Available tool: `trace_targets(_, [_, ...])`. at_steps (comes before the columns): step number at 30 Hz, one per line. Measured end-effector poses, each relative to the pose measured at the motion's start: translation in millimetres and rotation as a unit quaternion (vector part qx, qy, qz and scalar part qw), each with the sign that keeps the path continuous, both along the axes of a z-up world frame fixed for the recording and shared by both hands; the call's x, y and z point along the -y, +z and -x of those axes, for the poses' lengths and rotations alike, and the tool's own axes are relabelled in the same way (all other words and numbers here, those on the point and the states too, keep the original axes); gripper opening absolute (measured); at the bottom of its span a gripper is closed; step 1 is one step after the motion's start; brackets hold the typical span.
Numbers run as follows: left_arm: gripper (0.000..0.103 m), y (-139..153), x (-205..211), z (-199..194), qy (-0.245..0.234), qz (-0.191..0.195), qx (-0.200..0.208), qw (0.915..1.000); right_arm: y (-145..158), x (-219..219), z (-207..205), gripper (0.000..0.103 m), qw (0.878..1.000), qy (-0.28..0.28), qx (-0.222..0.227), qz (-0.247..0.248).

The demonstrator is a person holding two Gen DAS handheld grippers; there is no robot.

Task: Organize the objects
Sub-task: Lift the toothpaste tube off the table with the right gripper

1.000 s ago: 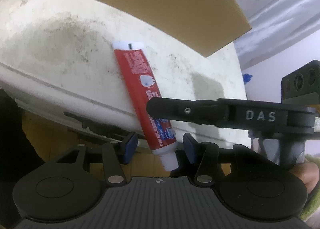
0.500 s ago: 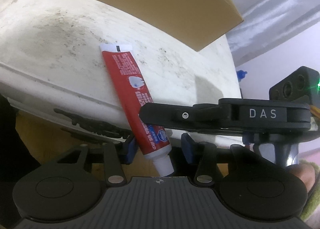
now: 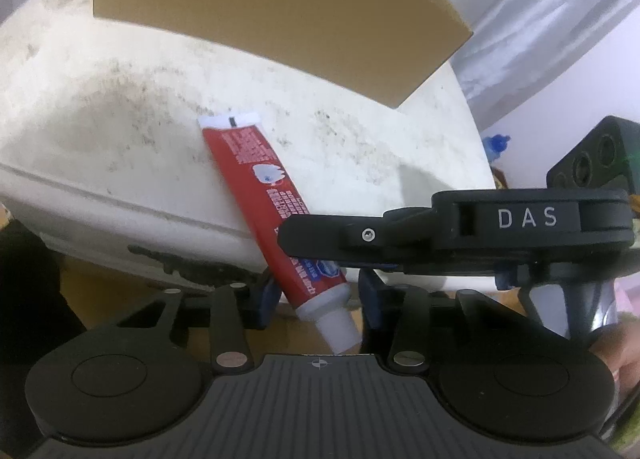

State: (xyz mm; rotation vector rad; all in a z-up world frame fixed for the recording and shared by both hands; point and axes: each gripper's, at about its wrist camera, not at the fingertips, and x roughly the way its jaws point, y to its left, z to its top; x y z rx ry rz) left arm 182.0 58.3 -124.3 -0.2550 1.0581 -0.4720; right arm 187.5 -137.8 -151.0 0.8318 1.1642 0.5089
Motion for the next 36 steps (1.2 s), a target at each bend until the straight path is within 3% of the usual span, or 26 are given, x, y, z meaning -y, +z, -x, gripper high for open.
trace_targets(36, [0.04,27,9,12,-0.014,-0.046,0.069,0.9964,19,6,4,0.03,0.999,-0.008,0.039,-0.029])
